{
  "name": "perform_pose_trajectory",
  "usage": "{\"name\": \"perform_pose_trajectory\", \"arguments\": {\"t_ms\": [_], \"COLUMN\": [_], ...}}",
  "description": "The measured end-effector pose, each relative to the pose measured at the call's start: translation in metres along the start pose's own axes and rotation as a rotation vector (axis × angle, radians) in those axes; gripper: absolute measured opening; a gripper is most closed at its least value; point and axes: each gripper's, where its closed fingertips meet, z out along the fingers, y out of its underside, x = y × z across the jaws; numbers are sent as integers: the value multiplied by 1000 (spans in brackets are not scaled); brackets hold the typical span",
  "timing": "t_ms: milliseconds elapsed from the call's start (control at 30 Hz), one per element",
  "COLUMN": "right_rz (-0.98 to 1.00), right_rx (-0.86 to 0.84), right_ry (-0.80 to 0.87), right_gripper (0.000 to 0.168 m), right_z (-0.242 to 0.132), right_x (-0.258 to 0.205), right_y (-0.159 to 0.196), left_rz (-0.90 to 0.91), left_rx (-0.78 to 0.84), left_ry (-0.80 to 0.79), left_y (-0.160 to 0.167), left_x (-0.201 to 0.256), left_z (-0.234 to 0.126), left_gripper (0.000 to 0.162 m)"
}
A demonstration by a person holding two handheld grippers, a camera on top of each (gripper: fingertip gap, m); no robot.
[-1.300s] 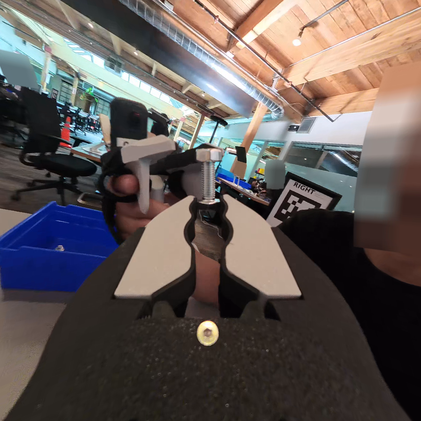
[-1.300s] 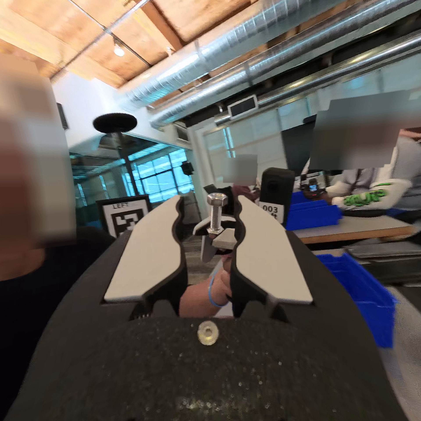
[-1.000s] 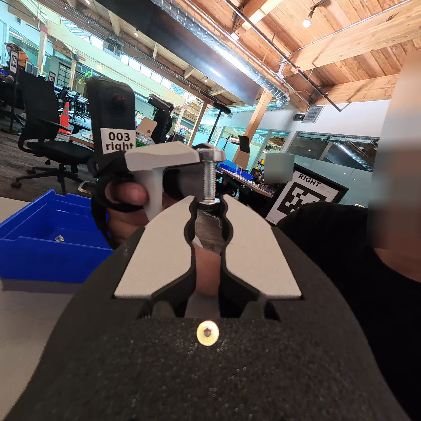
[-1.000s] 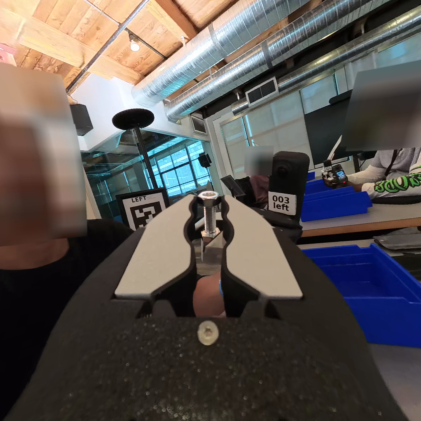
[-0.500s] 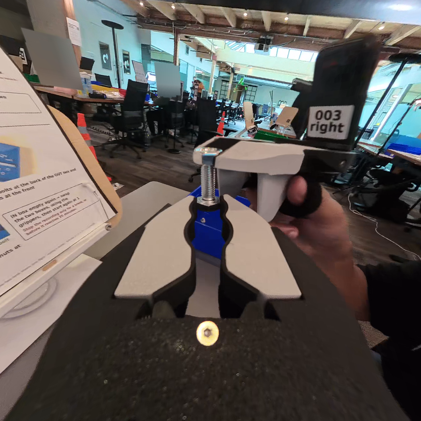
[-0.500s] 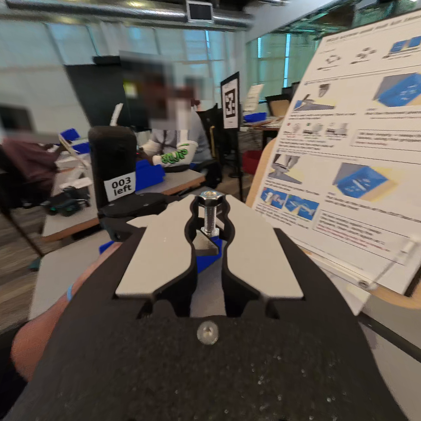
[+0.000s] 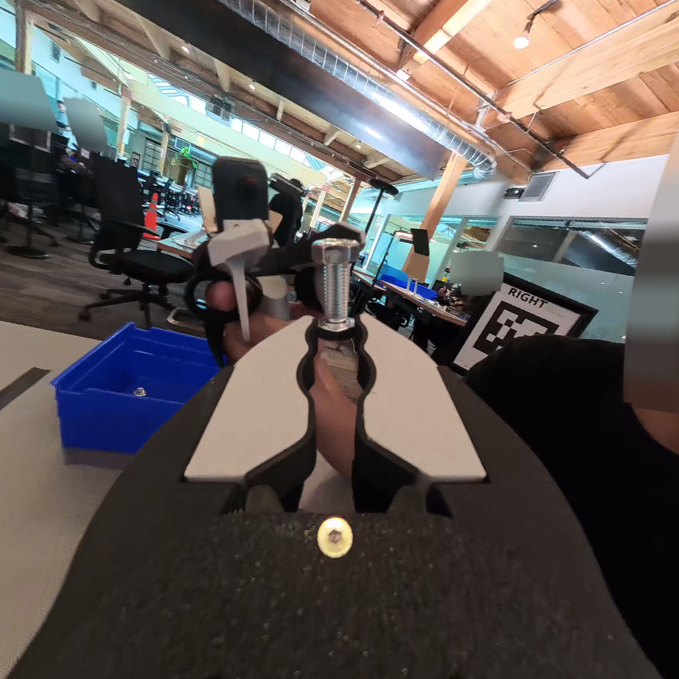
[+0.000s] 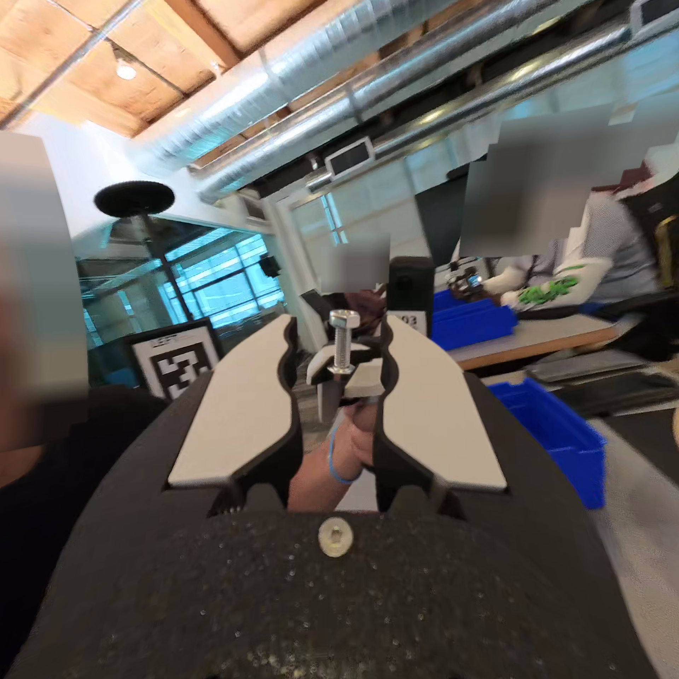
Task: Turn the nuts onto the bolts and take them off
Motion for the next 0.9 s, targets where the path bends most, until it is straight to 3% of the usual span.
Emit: {"name": "perform_pose_trajectory", "arguments": {"t_ms": [100, 200, 300, 467, 667, 800, 900], "right_rz": [70, 95, 84, -78, -326, -498, -528], "right_rx": [-67, -60, -83, -104, -173, -260, -276], "right_ry": [-87, -160, -105, 211, 738, 961, 921], "right_gripper": [42, 17, 17, 17, 17, 17, 29], "right_z": [3, 3, 1, -1, -4, -3, 2], "right_x": [-3, -9, -3, 22, 49, 47, 36], "right_y": [15, 16, 17, 11, 8, 11, 10], "left_rz": [3, 12, 25, 111, 270, 258, 212], "left_rx": [-64, -94, -105, -95, -125, -136, -144], "left_ry": [11, 13, -36, -285, -612, -594, -522], "left_y": [12, 19, 21, 13, 6, 10, 13], "left_x": [0, 0, -6, -35, -66, -66, -59], "left_z": [6, 12, 14, 6, -8, -4, 0], "left_gripper": [17, 18, 17, 18, 17, 18, 18]}}
